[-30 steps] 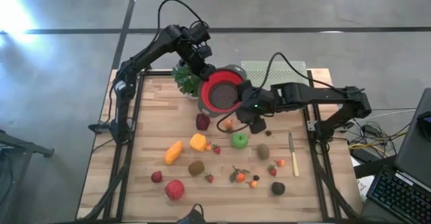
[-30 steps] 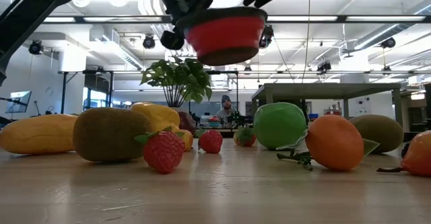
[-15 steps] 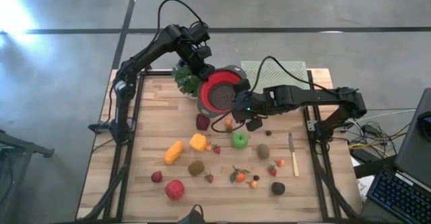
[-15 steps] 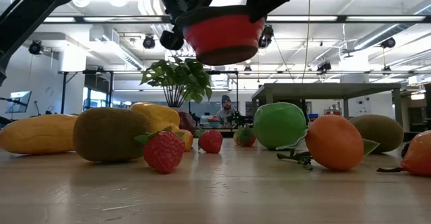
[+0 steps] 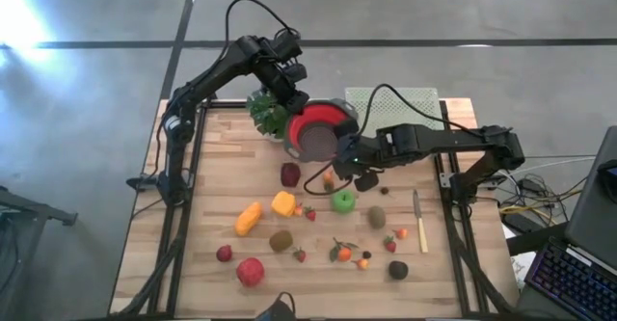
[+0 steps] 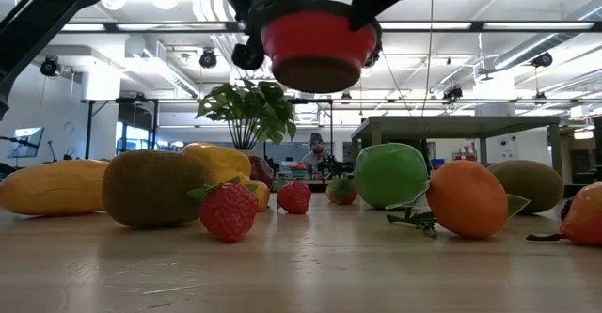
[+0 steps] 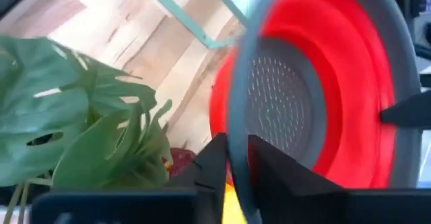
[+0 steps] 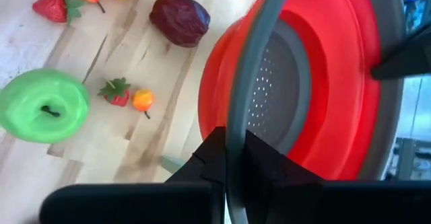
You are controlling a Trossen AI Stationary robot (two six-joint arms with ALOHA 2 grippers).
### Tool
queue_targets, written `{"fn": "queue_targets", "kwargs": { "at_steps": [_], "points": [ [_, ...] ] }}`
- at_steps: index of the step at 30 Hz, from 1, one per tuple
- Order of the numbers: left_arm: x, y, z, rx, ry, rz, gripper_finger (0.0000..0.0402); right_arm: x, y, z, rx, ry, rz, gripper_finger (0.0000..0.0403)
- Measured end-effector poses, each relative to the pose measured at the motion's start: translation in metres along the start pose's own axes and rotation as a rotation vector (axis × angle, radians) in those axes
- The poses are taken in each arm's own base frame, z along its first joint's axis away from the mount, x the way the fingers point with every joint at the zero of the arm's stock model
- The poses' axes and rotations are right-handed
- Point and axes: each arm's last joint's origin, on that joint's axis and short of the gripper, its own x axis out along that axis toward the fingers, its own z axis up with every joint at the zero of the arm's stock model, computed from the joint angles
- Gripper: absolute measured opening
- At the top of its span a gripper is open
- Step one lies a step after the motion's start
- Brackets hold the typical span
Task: Pick & Place Fruit
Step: Put the red strainer bowl on the shelf
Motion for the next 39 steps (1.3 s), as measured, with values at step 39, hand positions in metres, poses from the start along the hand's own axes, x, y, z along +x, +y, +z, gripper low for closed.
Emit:
{"fn": "queue_targets", "kwargs": {
  "at_steps": [39],
  "points": [
    [-0.014, -0.01, 0.023, 0.366, -0.269, 0.149, 0.0241, -0.048, -0.025, -0.167, 0.714, 0.373, -0.141, 0.0013]
  ]
}}
